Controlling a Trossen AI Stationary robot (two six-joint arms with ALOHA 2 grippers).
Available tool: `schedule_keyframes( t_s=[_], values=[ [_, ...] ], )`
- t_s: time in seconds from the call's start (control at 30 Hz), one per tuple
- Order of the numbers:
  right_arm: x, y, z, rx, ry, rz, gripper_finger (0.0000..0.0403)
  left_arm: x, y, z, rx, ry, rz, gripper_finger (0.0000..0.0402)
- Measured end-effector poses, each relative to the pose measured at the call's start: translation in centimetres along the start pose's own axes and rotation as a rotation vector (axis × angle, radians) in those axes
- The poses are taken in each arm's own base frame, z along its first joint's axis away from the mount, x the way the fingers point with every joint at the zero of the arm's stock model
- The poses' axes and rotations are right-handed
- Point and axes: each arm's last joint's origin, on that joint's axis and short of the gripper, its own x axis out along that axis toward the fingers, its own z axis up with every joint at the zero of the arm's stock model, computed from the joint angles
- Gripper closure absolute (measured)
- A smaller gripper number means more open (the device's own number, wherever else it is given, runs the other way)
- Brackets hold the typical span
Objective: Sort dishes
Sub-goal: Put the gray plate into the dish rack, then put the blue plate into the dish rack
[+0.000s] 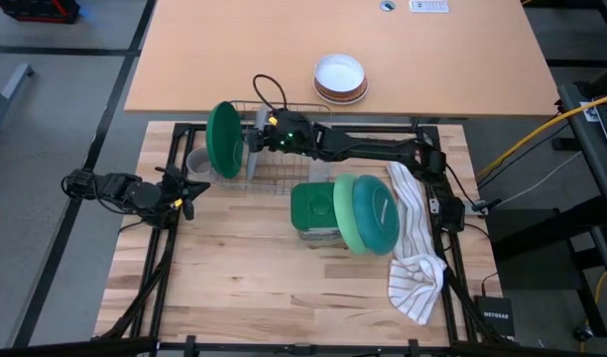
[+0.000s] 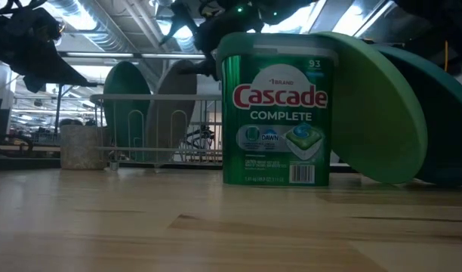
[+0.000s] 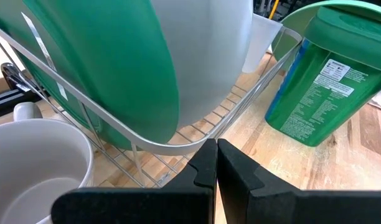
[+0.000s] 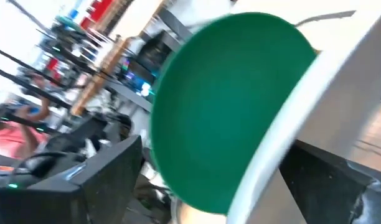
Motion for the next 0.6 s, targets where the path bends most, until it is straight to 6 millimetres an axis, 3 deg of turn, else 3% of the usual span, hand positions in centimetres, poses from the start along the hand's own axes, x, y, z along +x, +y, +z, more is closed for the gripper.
schedule_keyframes(
  t_s=[0.6],
  values=[
    [2.6, -0.4, -2.3, -0.002, -0.075, 0.097, 0.0035, 0.0, 0.0, 0.0, 0.0, 0.0, -0.001, 0.04]
  ],
)
